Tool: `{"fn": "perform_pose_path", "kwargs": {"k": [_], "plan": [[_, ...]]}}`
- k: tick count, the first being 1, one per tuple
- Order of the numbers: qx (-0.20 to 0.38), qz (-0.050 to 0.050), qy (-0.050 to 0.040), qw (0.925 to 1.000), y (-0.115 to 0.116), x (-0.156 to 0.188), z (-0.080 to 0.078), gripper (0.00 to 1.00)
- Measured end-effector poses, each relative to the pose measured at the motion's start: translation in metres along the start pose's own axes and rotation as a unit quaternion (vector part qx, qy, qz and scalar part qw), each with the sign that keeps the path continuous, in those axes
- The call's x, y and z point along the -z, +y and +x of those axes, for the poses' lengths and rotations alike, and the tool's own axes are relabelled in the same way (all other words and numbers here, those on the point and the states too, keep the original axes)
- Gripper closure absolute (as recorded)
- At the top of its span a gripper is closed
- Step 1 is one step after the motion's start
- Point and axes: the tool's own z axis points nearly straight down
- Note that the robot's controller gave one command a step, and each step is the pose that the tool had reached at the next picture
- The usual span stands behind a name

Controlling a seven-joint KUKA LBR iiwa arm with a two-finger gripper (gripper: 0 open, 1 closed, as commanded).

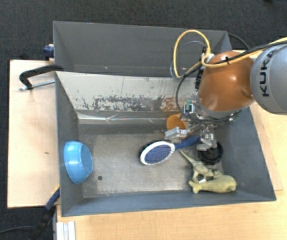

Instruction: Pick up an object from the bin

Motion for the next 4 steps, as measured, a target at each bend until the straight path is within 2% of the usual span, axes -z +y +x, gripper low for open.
{"fn": "perform_pose_path", "kwargs": {"k": [1, 2, 3, 4], "plan": [[0.0, 0.002, -0.0026, 1.0, -0.001, 0.004, -0.004, 1.0], [-0.011, 0.003, -0.0015, 0.9999, 0.028, 0.167, -0.017, 1.0], [-0.012, -0.002, -0.0008, 0.9999, 0.029, 0.162, -0.016, 0.0], [-0.012, -0.007, 0.0004, 0.9999, 0.035, 0.04, 0.006, 0.0]]}}
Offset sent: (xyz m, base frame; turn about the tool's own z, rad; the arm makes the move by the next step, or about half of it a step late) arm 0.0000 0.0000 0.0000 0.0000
